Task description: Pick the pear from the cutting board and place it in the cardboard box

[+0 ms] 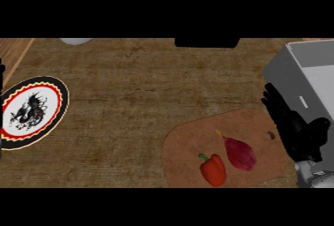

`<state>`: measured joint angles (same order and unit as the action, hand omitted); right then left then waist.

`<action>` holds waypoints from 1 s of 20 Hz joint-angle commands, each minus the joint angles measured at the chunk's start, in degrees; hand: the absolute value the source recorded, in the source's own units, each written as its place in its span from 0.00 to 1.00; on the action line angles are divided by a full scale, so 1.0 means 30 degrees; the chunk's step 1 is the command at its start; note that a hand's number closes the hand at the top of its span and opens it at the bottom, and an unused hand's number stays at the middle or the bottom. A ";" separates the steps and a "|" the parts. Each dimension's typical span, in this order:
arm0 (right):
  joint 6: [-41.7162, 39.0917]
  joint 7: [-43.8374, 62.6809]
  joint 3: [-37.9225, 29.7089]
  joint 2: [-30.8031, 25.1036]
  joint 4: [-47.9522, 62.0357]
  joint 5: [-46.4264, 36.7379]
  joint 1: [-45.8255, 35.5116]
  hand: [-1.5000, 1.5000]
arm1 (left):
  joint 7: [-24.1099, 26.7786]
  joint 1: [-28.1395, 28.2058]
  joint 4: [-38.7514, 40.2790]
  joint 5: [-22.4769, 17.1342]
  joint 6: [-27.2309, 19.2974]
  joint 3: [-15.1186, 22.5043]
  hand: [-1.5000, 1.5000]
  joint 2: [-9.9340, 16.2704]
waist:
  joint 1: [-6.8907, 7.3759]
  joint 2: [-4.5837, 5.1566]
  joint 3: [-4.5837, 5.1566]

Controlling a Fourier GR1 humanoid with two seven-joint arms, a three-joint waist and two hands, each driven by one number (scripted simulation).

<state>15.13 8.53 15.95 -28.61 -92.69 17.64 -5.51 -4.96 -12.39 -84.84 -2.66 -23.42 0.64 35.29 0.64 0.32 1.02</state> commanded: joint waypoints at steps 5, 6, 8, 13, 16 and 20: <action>-0.2584 0.1766 0.1930 0.0192 0.0104 0.1012 0.0833 0.00 | 0.1222 -0.0217 -0.1211 -0.1016 0.3803 0.4774 0.50 -0.3416 | -0.0644 0.0007 -0.0330; -0.2779 0.1925 0.2880 0.0567 -0.0103 0.0923 0.1403 0.00 | 0.1381 -0.0036 -0.1286 -0.1754 0.5058 0.5564 0.50 -0.3851 | -0.0833 0.0031 -0.0308; -0.2541 -0.0132 0.3249 -0.3772 -0.0222 -0.4992 -0.0499 0.00 | 0.0970 -0.0037 -0.1063 -0.1582 0.4572 0.5216 0.50 -0.3611 | -0.0749 -0.0140 0.0106; -0.0983 -0.1833 0.5462 -0.5024 -0.0765 -1.0034 0.1060 0.00 | 0.0851 -0.0073 -0.0807 -0.1738 0.5402 0.6450 0.50 -0.4549 | -0.0896 -0.0224 -0.0281; -0.0199 -0.2188 0.5453 -0.6315 -0.2278 -1.1851 0.2018 0.00 | 0.0124 -0.0414 -0.1189 -0.2514 0.6160 0.5902 0.50 -0.4228 | -0.0779 -0.0247 -0.0310; -0.2157 0.0546 0.3796 -0.8872 -0.6091 -1.1262 0.2481 0.00 | 0.1105 0.0639 -0.1256 -0.1800 0.6018 0.6583 0.50 -0.5154 | -0.0531 -0.0200 -0.0305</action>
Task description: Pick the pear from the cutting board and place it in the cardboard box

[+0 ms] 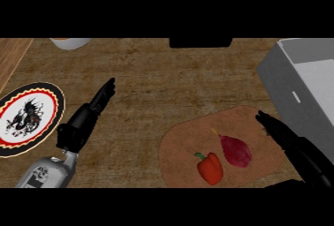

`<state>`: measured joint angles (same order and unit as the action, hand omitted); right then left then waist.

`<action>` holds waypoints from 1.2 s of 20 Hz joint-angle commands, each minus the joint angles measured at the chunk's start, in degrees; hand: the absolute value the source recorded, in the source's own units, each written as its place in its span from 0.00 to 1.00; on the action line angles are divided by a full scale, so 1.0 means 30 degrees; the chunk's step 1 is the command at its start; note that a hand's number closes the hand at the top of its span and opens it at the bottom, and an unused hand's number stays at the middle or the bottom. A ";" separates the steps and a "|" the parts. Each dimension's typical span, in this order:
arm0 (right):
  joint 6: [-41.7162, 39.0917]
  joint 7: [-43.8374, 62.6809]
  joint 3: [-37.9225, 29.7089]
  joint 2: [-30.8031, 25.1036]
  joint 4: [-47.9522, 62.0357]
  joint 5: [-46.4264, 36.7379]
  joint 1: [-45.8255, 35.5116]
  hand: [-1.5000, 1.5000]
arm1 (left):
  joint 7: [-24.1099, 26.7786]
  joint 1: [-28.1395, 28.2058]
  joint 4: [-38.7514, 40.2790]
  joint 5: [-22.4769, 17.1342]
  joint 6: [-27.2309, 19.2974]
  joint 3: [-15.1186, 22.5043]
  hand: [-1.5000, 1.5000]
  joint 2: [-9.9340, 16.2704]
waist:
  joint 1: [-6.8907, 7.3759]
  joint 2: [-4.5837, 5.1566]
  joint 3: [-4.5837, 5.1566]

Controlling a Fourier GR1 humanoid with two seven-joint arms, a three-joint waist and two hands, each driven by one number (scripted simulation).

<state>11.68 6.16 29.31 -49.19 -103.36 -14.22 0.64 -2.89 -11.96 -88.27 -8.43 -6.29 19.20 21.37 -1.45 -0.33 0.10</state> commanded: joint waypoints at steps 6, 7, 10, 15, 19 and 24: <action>-0.6452 0.5332 -0.2278 -0.3926 -0.5455 0.3955 -0.0639 0.00 | -0.0321 0.0635 -0.0997 0.0594 0.0411 0.0383 0.50 -0.0393 | 0.0493 0.0045 -0.0013; -0.7471 0.6749 -0.2473 -0.3900 -0.6074 0.5257 -0.1673 0.00 | -0.0129 -0.0549 0.0552 0.1053 0.0029 0.0556 0.50 -0.1267 | 0.0427 0.0114 0.0004; -0.8433 0.8241 -0.2094 -0.3228 -0.6353 0.5733 -0.1707 0.00 | -0.0177 -0.0301 0.0144 0.1107 0.0062 0.0352 0.50 -0.1599 | 0.0514 0.0102 -0.0018; -0.9811 1.1340 -0.2599 -0.1181 -0.6093 0.7191 -0.3385 0.00 | -0.1164 -0.0804 -0.0288 0.1042 0.1284 -0.0489 0.50 -0.1212 | 0.0557 0.0107 -0.0026; -1.0102 1.0785 -0.2623 0.0691 -0.4325 0.5732 -0.3354 0.00 | 0.0924 -0.0903 0.2094 0.0983 0.2206 -0.1646 0.50 -0.1487 | 0.0442 0.0135 -0.0029; -1.0537 1.1662 -0.0524 0.3852 -0.1853 0.2820 -0.5282 0.00 | 0.1125 -0.0323 0.1706 0.1549 0.2516 -0.1831 0.50 -0.1582 | 0.0626 0.0158 -0.0029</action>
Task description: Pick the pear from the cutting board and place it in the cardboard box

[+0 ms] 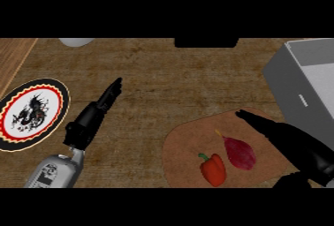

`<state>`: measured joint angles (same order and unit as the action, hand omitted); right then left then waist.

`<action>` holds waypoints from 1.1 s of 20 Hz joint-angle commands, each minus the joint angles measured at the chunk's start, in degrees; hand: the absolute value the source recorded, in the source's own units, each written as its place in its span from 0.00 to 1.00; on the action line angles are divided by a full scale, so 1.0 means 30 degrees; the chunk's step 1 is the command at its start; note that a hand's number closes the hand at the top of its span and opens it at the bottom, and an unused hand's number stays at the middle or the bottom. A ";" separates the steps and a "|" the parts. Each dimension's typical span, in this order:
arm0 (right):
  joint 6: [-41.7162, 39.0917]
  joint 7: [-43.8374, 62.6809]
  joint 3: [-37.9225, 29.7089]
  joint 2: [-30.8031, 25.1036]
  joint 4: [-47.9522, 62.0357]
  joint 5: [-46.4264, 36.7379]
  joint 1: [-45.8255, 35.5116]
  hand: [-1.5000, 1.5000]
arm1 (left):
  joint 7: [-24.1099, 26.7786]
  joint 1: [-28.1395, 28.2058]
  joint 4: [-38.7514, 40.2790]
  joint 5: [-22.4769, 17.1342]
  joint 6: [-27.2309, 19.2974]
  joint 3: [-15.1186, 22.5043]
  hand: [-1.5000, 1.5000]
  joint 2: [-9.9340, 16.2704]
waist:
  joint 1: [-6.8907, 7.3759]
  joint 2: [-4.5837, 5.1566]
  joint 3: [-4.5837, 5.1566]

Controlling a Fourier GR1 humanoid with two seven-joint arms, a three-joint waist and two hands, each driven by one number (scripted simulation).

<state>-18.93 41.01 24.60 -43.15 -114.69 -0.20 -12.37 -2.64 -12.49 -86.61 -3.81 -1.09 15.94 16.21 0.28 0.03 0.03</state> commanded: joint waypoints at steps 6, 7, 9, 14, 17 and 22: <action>-0.1782 0.0162 0.0651 0.3777 0.3308 -0.3035 -0.0582 0.00 | 0.0593 0.0117 0.0864 0.0772 0.1015 -0.0665 0.50 -0.0979 | -0.0048 0.0002 -0.0005; -0.1549 -0.1361 0.0021 0.2879 0.3223 -0.3584 0.1010 0.00 | 0.1057 0.1273 -0.0039 0.0689 0.1498 -0.1062 0.50 -0.0064 | -0.0072 -0.0017 -0.0010; -0.1110 -0.3309 0.0015 0.3455 0.4642 -0.5123 0.1299 0.00 | -0.1214 0.0312 -0.1056 0.1029 0.0890 -0.0922 0.50 -0.0841 | -0.0074 -0.0016 -0.0017; -0.1657 -0.2007 -0.0251 0.5222 0.2795 -0.6126 0.1497 0.00 | -0.0450 0.0862 -0.0980 0.1323 0.1747 -0.1757 0.50 -0.0915 | -0.0086 -0.0029 -0.0009; -0.1532 -0.3214 -0.0177 0.5662 0.3925 -0.7600 0.2245 0.00 | -0.1313 0.1536 -0.2286 0.1188 0.2109 -0.1717 0.50 -0.1228 | -0.0072 -0.0034 -0.0012; -0.3082 -0.3998 -0.0602 0.6550 0.5177 -0.8395 0.1753 0.00 | -0.0938 0.0335 -0.0742 0.1779 0.2622 -0.2485 0.50 -0.1698 | -0.0097 -0.0017 -0.0009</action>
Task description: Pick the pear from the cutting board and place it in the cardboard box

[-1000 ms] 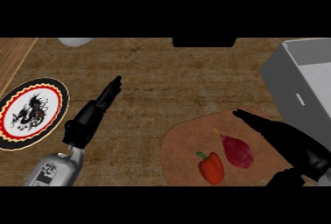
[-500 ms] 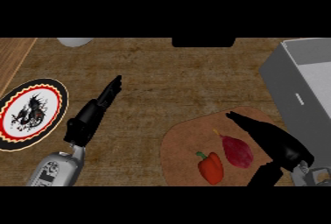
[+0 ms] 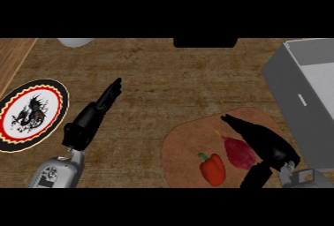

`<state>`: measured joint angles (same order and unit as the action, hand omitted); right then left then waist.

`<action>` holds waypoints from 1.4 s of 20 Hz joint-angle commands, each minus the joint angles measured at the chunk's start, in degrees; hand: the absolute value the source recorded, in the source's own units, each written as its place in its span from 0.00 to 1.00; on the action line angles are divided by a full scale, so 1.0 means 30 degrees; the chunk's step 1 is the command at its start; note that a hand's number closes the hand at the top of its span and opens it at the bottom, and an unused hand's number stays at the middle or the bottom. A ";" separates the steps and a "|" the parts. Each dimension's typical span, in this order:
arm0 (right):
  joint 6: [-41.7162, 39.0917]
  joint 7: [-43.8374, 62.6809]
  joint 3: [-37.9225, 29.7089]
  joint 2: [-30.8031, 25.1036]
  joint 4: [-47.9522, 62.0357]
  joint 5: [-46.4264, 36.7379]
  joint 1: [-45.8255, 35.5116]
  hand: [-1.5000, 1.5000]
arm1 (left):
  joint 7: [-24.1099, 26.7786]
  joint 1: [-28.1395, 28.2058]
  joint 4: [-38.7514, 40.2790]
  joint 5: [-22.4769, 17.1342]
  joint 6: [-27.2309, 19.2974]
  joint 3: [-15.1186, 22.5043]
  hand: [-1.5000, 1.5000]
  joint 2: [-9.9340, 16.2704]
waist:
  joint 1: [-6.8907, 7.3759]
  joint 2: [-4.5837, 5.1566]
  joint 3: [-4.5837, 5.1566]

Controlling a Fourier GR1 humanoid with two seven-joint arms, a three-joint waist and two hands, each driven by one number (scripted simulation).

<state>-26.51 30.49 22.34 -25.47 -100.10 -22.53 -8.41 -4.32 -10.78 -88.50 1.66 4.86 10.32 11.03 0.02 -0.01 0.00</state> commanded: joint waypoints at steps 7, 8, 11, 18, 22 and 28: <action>-0.2021 -0.1248 -0.0957 0.1452 0.1575 -0.1926 0.0098 0.00 | -0.0533 -0.0694 0.0300 0.1093 0.0224 -0.0366 0.50 -0.1488 | -0.0027 -0.0001 -0.0001; -0.2690 -0.0235 -0.0973 0.1483 0.0372 -0.1746 0.0487 0.00 | -0.0307 -0.0996 0.0879 0.1163 0.0550 -0.1069 0.50 -0.0899 | -0.0050 -0.0005 0.0001; -0.3108 -0.1181 -0.1774 0.1735 0.1340 -0.2369 0.0242 0.00 | 0.0233 -0.0393 0.0776 0.1493 0.0542 -0.0998 0.50 -0.1444 | -0.0025 -0.0002 0.0001; -0.1624 -0.1964 -0.0627 0.3164 0.2853 -0.4936 0.0751 0.00 | -0.0953 0.1245 -0.1911 0.1199 0.1639 -0.1144 0.50 -0.0868 | 0.0061 -0.0013 -0.0003; -0.1102 -0.2875 -0.0568 0.3223 0.4403 -0.6427 0.0287 0.00 | -0.0457 -0.0740 0.0021 0.1059 0.1810 -0.2142 0.50 -0.1087 | 0.0008 0.0009 -0.0002; -0.1224 -0.4469 -0.0880 0.3355 0.5870 -0.6790 0.0283 1.00 | -0.0414 -0.0061 -0.0292 0.1832 0.1574 -0.1332 0.50 -0.1823 | 0.0026 0.0004 -0.0003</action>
<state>-29.14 18.85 20.06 -15.92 -86.84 -42.18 -7.10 -4.07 -10.74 -88.18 7.27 8.68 6.18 5.84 -0.02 -0.63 0.53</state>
